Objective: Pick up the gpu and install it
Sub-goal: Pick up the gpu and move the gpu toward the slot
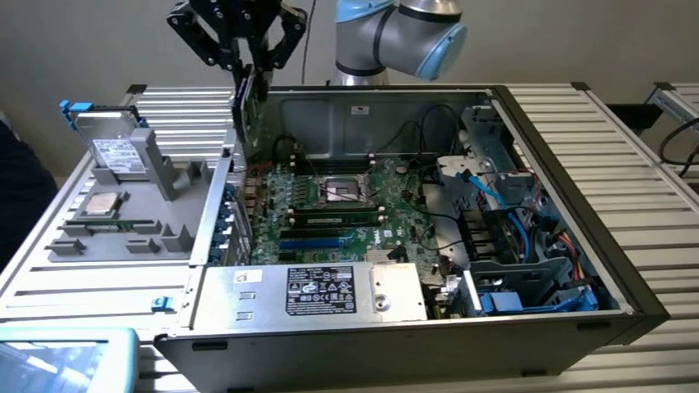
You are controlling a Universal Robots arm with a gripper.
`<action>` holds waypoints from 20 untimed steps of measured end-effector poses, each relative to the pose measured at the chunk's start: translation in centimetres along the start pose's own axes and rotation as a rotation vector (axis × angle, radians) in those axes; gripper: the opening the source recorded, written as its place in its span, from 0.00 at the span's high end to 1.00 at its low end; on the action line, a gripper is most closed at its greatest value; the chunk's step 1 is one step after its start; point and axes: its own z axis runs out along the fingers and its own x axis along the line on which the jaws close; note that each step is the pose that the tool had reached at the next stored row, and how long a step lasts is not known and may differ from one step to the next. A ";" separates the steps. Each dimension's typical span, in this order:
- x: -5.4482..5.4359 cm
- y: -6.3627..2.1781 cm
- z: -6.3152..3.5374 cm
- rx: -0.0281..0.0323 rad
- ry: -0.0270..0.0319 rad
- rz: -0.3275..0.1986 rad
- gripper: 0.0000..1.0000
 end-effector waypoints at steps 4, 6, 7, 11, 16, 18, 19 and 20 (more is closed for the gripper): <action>-1.8 0.11 0.04 0.0007 0.0000 0.000 0.72; -2.7 0.17 0.09 0.0008 0.0001 0.000 0.72; -3.2 0.20 0.13 0.0008 0.0001 0.000 0.72; -5.0 0.30 0.33 0.0007 0.0000 0.000 0.72; -7.3 0.41 0.74 0.0007 0.0000 0.000 0.72; -8.2 0.45 0.92 0.0008 0.0000 0.000 0.72; -8.7 0.47 1.02 0.0008 0.0000 0.000 0.72; -9.1 0.49 1.11 0.0008 0.0000 0.000 0.72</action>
